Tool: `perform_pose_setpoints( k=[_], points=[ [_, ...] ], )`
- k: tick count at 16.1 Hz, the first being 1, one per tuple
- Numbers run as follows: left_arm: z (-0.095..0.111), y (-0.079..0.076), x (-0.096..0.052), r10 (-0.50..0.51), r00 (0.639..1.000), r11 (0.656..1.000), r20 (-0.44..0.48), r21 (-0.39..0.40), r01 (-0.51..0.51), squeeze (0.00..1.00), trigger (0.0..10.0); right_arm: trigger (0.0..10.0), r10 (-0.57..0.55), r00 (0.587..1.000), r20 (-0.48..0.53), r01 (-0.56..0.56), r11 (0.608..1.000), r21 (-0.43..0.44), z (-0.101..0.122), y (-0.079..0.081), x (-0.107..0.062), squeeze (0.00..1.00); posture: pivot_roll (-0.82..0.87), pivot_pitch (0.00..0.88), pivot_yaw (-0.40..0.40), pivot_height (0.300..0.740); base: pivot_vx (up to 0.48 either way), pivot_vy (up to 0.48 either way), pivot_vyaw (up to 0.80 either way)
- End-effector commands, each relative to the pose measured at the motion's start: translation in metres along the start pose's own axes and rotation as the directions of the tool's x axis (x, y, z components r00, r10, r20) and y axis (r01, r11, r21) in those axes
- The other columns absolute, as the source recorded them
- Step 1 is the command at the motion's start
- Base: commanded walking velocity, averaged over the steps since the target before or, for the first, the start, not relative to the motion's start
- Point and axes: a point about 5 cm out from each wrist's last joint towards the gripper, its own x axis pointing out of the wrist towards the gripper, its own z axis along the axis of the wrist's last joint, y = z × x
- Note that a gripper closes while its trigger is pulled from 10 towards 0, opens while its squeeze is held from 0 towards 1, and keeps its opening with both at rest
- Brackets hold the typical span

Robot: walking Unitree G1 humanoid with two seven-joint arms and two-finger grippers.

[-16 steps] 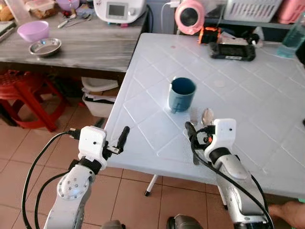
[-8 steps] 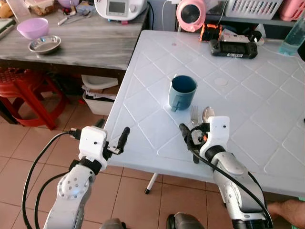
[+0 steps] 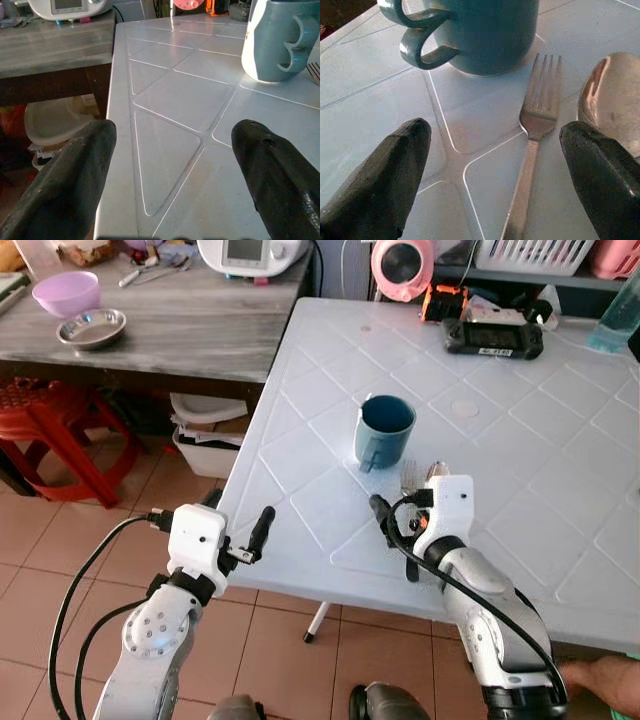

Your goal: Setting the table

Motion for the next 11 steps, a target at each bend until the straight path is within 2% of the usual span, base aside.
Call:
perform_pose_setpoints(
  k=[1, 2, 4, 11],
  points=[
    [0.004, -0.002, 0.001, -0.017, 1.000, 1.000, 0.008, 0.009, 0.017, 0.00, 10.0, 4.2, 0.001, 1.000, -0.023, -0.001, 1.000, 0.008, -0.002, 0.001, 0.001, 0.00, 0.01, 0.095, 0.015, 0.740, 0.000, 0.000, 0.00],
    [0.004, -0.002, 0.001, -0.017, 1.000, 1.000, 0.008, 0.008, 0.017, 0.00, 10.0, 2.3, 0.003, 0.999, -0.050, -0.003, 1.000, 0.009, -0.005, 0.001, 0.002, 0.00, 0.01, 0.096, 0.014, 0.740, 0.000, 0.000, 0.00],
    [0.004, -0.002, 0.001, -0.018, 1.000, 1.000, 0.009, 0.007, 0.018, 0.00, 10.0, 0.1, 0.005, 0.995, -0.095, -0.005, 1.000, 0.004, -0.010, -0.001, 0.005, 0.00, 0.01, 0.097, 0.014, 0.740, 0.000, 0.000, 0.00],
    [0.005, -0.004, 0.002, -0.025, 1.000, 1.000, 0.013, 0.004, 0.025, 0.00, 10.0, 0.0, -0.035, 0.981, -0.191, 0.030, 0.999, -0.026, -0.020, -0.015, 0.007, 0.00, 0.01, 0.094, 0.011, 0.740, 0.000, 0.000, 0.00]
  ],
)
